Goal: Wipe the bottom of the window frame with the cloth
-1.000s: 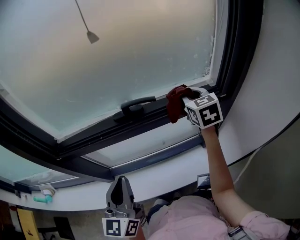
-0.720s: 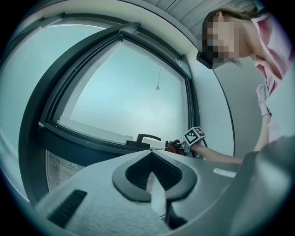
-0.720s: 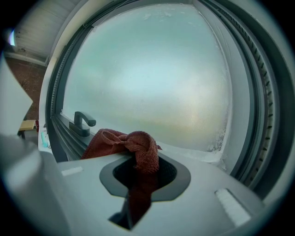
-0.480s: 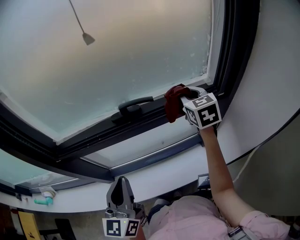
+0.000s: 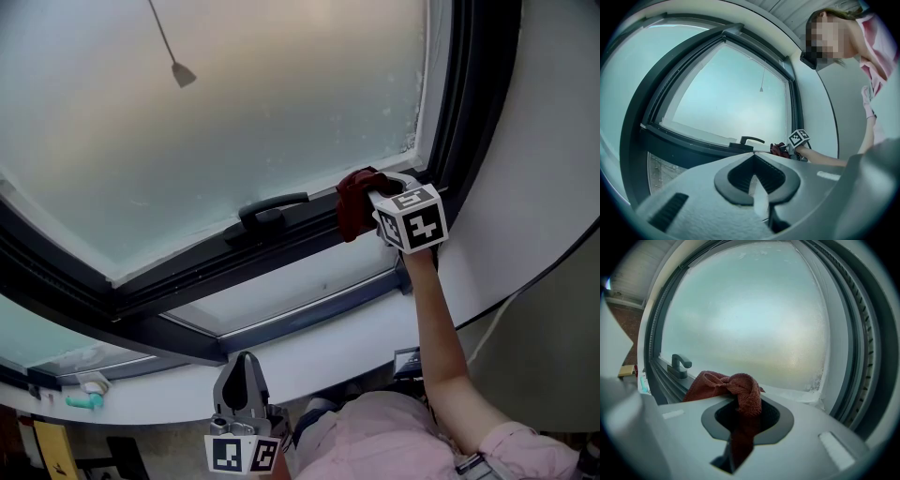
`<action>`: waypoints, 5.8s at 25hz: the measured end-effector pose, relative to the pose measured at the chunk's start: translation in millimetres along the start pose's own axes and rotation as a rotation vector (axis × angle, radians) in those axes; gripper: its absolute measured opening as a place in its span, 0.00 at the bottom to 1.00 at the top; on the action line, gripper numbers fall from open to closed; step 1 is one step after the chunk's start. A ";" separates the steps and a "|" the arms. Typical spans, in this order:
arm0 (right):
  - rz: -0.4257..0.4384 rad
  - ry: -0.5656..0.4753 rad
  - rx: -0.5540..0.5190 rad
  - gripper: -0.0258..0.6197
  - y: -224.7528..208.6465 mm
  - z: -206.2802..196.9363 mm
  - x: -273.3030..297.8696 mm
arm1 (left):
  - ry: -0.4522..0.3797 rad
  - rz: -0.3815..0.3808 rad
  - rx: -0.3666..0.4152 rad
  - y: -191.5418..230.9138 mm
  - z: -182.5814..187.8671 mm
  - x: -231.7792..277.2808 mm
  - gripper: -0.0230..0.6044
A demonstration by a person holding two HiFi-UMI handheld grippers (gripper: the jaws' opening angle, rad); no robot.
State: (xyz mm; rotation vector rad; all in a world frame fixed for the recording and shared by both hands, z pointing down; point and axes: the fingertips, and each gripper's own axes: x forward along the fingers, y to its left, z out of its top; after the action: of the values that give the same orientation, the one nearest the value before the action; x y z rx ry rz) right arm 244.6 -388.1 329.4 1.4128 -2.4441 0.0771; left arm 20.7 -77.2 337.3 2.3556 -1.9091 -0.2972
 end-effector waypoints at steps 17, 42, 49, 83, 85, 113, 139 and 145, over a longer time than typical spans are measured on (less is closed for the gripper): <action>0.010 0.044 -0.012 0.13 -10.4 -0.8 3.6 | -0.015 0.005 -0.006 6.5 3.8 -10.0 0.04; 0.032 -0.039 -0.163 0.12 0.0 1.3 -0.8 | 0.009 -0.060 -0.016 -0.4 -1.7 6.5 0.04; -0.006 -0.073 -0.190 0.14 -0.6 3.4 -1.9 | 0.011 -0.060 -0.016 -0.2 -3.0 7.3 0.04; -0.096 -0.090 -0.245 0.14 -1.6 4.6 -2.5 | -0.013 -0.062 -0.019 -1.7 2.2 -3.9 0.04; -0.104 -0.075 -0.223 0.14 -3.6 4.0 -1.3 | -0.016 -0.058 -0.018 -0.6 3.7 -4.6 0.04; -0.175 -0.029 -0.152 0.15 -49.4 -3.8 -5.0 | -0.028 -0.018 -0.020 -1.8 3.5 -13.1 0.04; -0.215 -0.012 -0.105 0.15 -77.6 -8.7 -7.5 | -0.031 -0.023 -0.024 -5.4 3.2 -10.2 0.04; -0.222 -0.008 -0.096 0.15 -84.5 -9.9 -8.9 | -0.035 -0.020 -0.018 -8.3 4.7 -9.2 0.04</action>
State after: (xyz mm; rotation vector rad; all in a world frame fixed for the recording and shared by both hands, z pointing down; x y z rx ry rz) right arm 323.1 -421.8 326.8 1.6314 -2.2477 -0.0950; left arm 25.8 -66.3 332.0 2.3749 -1.8907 -0.3576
